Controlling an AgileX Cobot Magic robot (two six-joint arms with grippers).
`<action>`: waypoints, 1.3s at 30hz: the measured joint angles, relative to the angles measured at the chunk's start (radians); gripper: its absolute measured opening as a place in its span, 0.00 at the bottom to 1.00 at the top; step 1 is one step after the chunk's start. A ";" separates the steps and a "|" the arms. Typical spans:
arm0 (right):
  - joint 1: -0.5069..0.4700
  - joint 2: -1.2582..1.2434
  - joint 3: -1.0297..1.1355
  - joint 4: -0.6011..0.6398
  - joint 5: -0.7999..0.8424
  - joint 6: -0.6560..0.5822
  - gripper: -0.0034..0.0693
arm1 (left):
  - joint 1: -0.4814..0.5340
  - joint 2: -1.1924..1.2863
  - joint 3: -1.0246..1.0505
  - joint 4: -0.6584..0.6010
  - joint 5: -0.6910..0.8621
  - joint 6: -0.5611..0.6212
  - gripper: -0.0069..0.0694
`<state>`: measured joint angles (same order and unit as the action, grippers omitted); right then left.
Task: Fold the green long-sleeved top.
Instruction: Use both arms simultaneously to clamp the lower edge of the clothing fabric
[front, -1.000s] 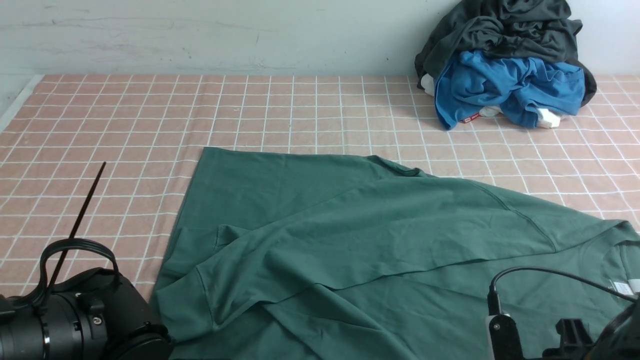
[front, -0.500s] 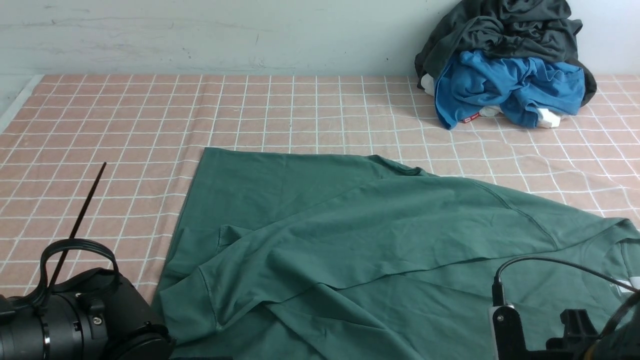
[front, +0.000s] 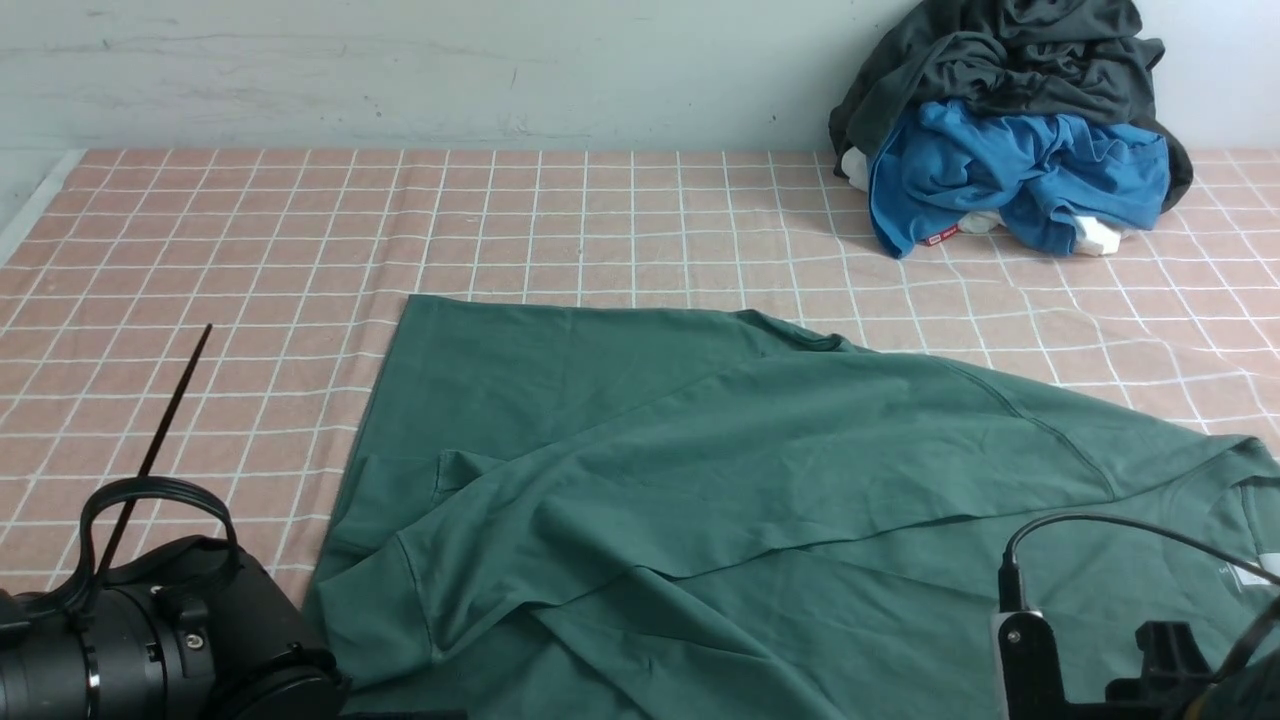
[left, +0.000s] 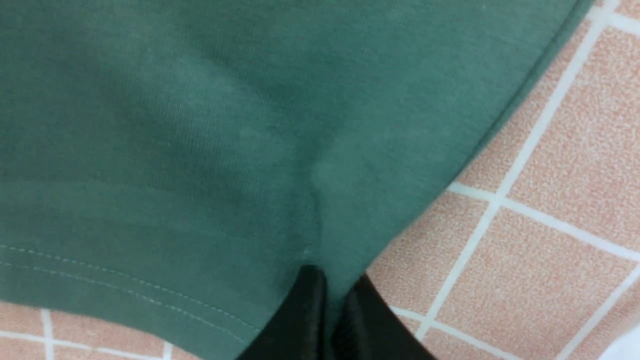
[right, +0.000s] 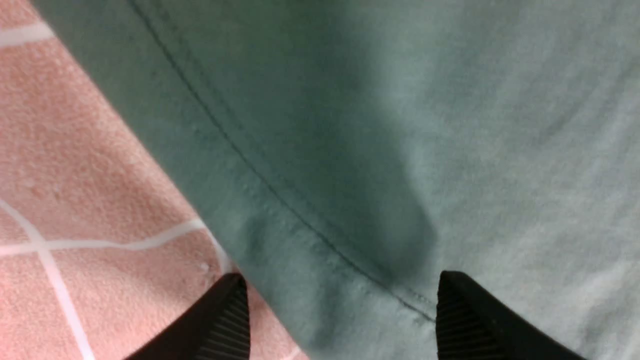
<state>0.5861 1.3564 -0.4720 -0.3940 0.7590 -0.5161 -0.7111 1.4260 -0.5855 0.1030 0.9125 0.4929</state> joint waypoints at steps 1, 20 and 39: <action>0.000 -0.010 0.000 0.000 0.006 0.000 0.69 | 0.000 0.000 0.000 0.000 0.000 0.000 0.10; 0.000 0.014 0.003 -0.001 -0.054 0.001 0.68 | 0.000 0.000 0.000 0.001 -0.023 -0.001 0.10; 0.000 0.022 0.005 -0.024 -0.026 -0.007 0.62 | 0.000 0.000 0.000 0.001 -0.026 -0.001 0.10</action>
<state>0.5861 1.3785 -0.4665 -0.4179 0.7332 -0.5232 -0.7111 1.4260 -0.5855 0.1038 0.8860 0.4919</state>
